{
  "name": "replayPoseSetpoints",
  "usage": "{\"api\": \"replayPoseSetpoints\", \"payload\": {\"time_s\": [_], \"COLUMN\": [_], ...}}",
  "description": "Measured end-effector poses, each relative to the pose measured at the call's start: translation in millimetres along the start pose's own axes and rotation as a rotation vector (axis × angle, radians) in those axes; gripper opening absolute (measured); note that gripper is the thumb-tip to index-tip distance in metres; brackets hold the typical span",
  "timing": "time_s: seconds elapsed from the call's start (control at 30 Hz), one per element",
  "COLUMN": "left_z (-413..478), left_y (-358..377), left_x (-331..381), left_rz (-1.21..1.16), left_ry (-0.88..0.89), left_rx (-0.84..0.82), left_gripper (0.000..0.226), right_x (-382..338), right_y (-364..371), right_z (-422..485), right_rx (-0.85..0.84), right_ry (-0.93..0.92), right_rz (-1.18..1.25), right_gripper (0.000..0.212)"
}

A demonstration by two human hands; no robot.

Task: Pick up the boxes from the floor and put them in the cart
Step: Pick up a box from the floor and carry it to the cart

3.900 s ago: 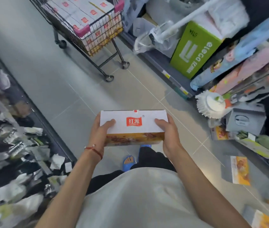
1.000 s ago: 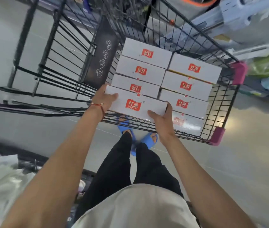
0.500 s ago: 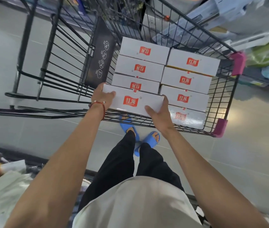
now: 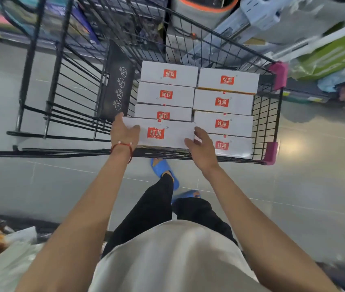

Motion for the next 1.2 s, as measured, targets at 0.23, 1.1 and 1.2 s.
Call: {"api": "replayPoseSetpoints", "payload": {"time_s": [0.23,1.1,1.2], "left_z": [-86.9,-452.0,-486.1], "left_y": [26.4,424.8,483.6], "left_x": [26.5,130.9,143.6], "left_rz": [-0.102,0.207,0.261], "left_ry": [0.203,0.798,0.798], "left_rx": [0.053,-0.891,-0.981], "left_gripper": [0.039,0.030,0.029], "right_x": [15.4,211.7,232.3], "right_y": [-54.4,-415.6,-463.7], "right_z": [-52.4,-252.9,-258.3], "right_rx": [0.153,0.970,1.045], "right_ry": [-0.046,-0.074,-0.055], "right_rz": [0.255,1.004,1.051], "right_gripper": [0.029,0.018,0.019]}}
Point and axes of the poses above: each hand's wrist, its own z-axis towards the middle knuckle, its own y-axis out of the palm, x = y × z, the point moved 8 cm from there along z, towards the middle knuckle
